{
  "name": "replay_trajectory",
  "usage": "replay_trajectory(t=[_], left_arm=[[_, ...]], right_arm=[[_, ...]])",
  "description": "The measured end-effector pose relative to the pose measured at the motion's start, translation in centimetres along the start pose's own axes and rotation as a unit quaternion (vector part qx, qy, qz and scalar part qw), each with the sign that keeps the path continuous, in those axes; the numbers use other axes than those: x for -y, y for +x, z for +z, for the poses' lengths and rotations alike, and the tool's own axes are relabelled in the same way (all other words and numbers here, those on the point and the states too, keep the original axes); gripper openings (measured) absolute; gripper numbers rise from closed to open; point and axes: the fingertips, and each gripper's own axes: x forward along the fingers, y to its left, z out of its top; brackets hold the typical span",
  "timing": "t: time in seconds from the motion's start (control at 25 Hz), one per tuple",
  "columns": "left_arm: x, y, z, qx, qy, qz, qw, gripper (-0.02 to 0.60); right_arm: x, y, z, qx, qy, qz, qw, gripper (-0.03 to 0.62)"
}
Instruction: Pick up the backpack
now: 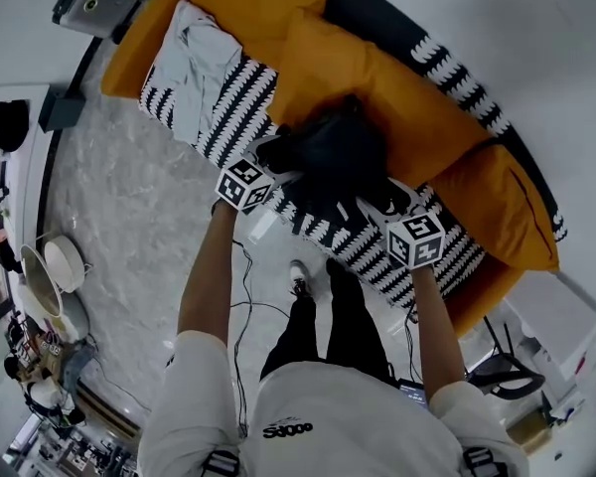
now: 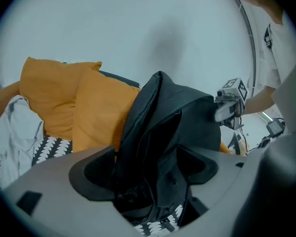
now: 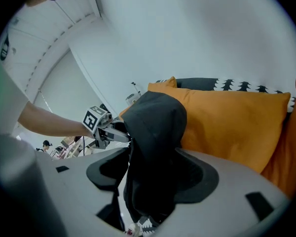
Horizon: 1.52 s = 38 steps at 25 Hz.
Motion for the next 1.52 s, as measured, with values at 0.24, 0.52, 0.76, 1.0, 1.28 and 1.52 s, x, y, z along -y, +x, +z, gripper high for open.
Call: replay_trajectory(t=[0.24, 0.52, 0.76, 1.0, 1.28, 1.52], left_arm=[[-1.1, 1.6, 0.5, -0.011, 0.023, -0.009, 0.9996, 0.377], [-0.6, 3.5, 0.9, -0.023, 0.025, -0.023, 0.9991, 0.376], [0.9, 4.0, 0.8, 0.001, 0.014, 0.007, 0.9999, 0.324], [2.9, 3.6, -0.1, 0.016, 0.014, 0.039, 0.999, 0.195], [7.0, 0.1, -0.7, 0.041, 0.009, 0.048, 0.9979, 0.141], [10.0, -3.5, -2.0, 0.056, 0.0, 0.06, 0.9967, 0.124]], right_arm=[[1.4, 0.9, -0.7, -0.006, 0.024, -0.005, 1.0, 0.279], [2.4, 1.9, -1.8, -0.013, 0.032, -0.008, 0.999, 0.278], [2.9, 1.5, -2.7, -0.021, 0.032, -0.033, 0.999, 0.194], [2.4, 1.0, -3.9, -0.018, 0.024, -0.047, 0.998, 0.109], [-1.8, -2.1, -5.4, 0.009, 0.029, -0.029, 0.999, 0.052], [-5.0, -4.0, -6.0, 0.014, -0.007, -0.036, 0.999, 0.044]])
